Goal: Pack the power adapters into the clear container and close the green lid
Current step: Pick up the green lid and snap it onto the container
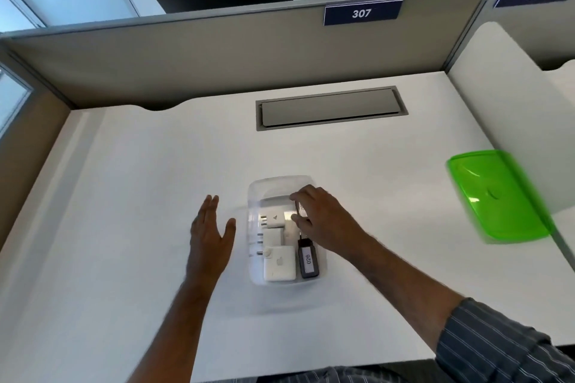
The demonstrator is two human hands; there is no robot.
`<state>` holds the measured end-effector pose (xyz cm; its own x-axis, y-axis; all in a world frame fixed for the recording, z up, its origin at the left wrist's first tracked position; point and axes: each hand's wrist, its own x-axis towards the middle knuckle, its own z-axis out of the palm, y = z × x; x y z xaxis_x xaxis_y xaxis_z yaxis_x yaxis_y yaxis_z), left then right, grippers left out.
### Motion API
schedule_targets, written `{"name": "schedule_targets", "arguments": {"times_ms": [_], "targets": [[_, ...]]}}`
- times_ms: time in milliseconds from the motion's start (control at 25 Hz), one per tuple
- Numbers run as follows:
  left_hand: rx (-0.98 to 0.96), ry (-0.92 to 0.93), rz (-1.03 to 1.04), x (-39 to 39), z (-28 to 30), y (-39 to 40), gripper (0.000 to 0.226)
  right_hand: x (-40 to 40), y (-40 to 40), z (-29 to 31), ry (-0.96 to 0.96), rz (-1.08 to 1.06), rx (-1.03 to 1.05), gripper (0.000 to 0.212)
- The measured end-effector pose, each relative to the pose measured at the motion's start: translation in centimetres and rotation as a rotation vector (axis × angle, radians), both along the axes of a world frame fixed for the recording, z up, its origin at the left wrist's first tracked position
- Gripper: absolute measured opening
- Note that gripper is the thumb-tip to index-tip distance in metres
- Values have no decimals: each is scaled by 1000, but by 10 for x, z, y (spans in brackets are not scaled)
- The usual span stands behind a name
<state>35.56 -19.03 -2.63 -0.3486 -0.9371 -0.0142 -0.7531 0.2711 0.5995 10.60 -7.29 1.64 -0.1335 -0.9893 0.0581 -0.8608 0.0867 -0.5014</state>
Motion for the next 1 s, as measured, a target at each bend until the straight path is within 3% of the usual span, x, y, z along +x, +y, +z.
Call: {"name": "schedule_targets", "arguments": {"times_ms": [440, 1000], "targets": [[-239, 14, -284, -148, 33, 64, 62, -122, 97, -9, 34, -274, 14, 62], [-87, -72, -622, -328, 2, 141, 66, -265, 239, -46, 7, -715, 177, 68]]}}
